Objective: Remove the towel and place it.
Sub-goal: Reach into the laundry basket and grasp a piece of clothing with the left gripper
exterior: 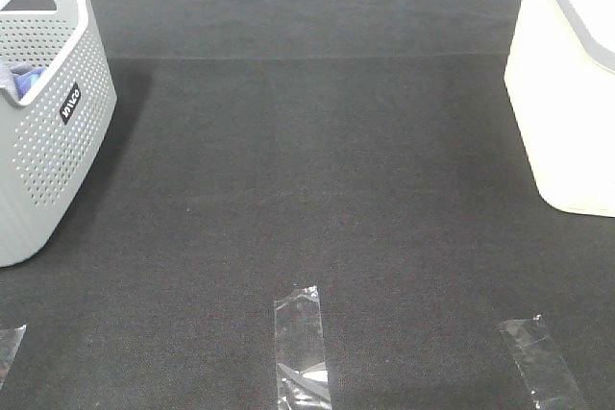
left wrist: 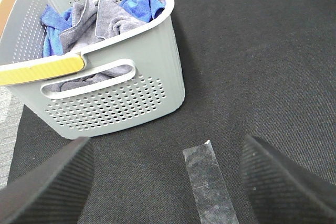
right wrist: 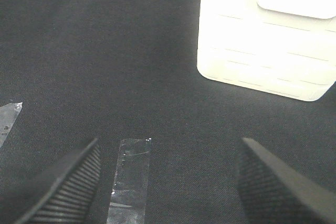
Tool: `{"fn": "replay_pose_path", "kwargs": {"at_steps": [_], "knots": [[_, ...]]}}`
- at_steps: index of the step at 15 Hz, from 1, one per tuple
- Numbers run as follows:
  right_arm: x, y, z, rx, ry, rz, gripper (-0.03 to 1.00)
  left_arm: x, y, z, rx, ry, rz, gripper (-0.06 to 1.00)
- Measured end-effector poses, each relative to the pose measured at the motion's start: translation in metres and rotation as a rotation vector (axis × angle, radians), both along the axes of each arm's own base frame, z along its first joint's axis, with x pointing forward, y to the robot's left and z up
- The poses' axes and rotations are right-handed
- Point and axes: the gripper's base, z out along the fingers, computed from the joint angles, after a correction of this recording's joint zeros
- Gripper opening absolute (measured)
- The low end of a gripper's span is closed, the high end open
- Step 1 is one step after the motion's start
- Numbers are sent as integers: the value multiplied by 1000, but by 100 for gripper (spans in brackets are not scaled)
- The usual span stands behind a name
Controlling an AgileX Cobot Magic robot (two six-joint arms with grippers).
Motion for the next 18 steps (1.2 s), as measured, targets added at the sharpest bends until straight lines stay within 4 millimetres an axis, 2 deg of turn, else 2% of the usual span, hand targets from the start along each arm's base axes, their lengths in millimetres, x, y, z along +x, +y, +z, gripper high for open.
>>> {"fn": "replay_pose_path", "kwargs": {"at_steps": [18], "knots": [[0,0,0,0,0,0,68,0,0,0,0,0,0,74]]}}
